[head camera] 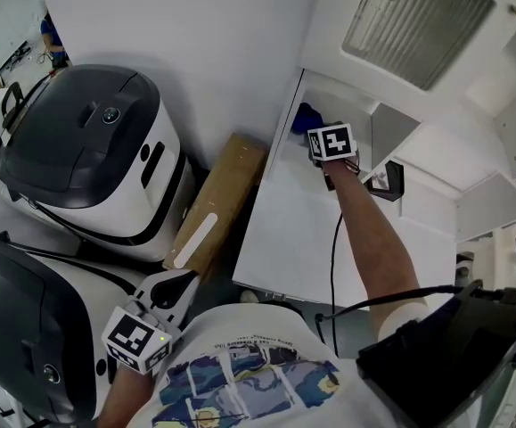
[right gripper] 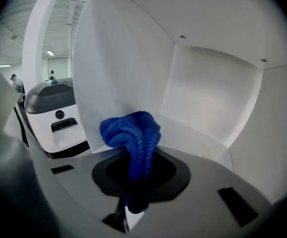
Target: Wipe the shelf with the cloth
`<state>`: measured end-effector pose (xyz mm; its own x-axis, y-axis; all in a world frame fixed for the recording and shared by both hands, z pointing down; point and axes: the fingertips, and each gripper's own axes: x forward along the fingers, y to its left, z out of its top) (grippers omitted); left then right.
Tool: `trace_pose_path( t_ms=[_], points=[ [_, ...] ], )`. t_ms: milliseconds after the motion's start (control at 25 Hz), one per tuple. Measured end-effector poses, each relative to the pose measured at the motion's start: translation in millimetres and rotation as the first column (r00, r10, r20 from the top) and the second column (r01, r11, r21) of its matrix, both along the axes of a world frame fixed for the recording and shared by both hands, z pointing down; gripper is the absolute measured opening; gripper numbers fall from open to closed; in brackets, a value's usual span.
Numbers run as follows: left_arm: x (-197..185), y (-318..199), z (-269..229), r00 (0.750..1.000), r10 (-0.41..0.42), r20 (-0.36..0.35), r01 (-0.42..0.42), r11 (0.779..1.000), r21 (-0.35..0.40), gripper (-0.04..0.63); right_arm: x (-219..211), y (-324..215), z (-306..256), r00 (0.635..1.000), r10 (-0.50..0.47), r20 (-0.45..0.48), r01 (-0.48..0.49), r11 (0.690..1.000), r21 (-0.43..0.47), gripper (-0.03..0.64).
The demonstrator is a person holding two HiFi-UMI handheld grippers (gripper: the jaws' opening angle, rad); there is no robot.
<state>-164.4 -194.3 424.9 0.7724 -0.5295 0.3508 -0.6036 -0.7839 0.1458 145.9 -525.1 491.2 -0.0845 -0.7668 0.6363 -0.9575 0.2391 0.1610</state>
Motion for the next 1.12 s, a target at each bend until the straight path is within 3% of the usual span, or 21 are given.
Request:
trace_pose_path(
  t_ms=[440, 680, 880, 1120],
  points=[
    [14, 1, 1, 0.999, 0.043, -0.014, -0.043, 0.999, 0.002, 0.014, 78, 30, 3, 0.99, 0.131, -0.058, -0.131, 0.991, -0.004, 0.069],
    [22, 3, -2, 0.997, 0.073, -0.016, -0.073, 0.997, 0.011, 0.014, 108, 44, 6, 0.977, 0.207, -0.043, -0.207, 0.978, 0.004, 0.069],
    [21, 8, -3, 0.997, 0.07, -0.017, -0.07, 0.997, 0.014, 0.014, 100, 46, 0, 0.976, 0.217, -0.014, -0.217, 0.975, 0.039, 0.069],
    [16, 16, -1, 0.999, 0.053, -0.013, -0.053, 0.999, 0.003, 0.014, 47, 44, -12, 0.99, 0.125, 0.071, -0.131, 0.988, 0.085, 0.069]
  ],
)
